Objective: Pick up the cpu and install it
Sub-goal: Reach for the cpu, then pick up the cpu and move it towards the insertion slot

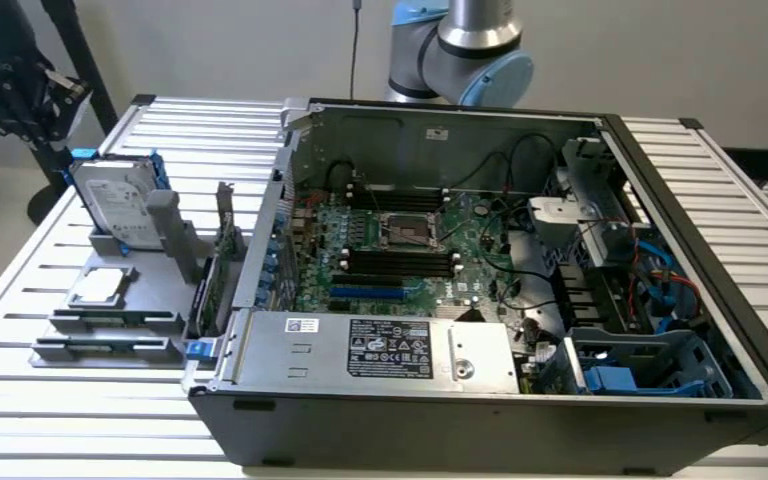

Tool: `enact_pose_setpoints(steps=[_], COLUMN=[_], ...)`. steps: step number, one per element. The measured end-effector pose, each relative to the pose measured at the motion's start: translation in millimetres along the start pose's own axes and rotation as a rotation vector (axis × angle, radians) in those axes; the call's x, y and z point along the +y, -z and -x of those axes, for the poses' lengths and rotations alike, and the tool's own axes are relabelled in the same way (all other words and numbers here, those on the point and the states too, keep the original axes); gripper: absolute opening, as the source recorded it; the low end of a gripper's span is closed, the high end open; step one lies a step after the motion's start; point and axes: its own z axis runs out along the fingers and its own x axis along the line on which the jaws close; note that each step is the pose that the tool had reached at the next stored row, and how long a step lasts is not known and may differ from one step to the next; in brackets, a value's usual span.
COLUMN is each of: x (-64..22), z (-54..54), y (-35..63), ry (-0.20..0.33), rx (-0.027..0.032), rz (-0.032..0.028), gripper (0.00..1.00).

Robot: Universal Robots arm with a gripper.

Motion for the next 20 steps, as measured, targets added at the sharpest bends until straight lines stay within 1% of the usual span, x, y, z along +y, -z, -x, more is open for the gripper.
enact_pose_setpoints(steps=[1, 4, 6, 8, 9, 12, 13, 14, 16, 17, 20], x=[0.0, 0.1, 0.0, 0.0, 0.0, -0.1, -0.2, -0.3, -0.5, -0.7, -1.5], z=[-0.2, -0.3, -0.3, -0.3, -0.3, -0.3, -0.3, -0.3, -0.3, -0.3, -0.3], y=[-0.6, -1.9, -2.0, -2.0, -2.1, -5.2, -6.8, -8.8, -12.4, -14.1, -19.5], ry=[0.007, 0.015, 0.015, 0.015, 0.015, 0.015, 0.015, 0.015, 0.015, 0.015, 0.016], rx=[0.0012, 0.0084, 0.0087, 0.0088, 0.0087, 0.0091, 0.0099, 0.0108, 0.0117, 0.0122, 0.0132], rz=[0.0000, -0.0002, -0.0002, -0.0003, -0.0002, -0.0001, -0.0002, -0.0003, -0.0002, -0.0003, -0.0003], gripper=[0.11, 0.11, 0.12, 0.24, 0.24, 0.42, 0.42, 0.48, 0.48, 0.54, 0.54])
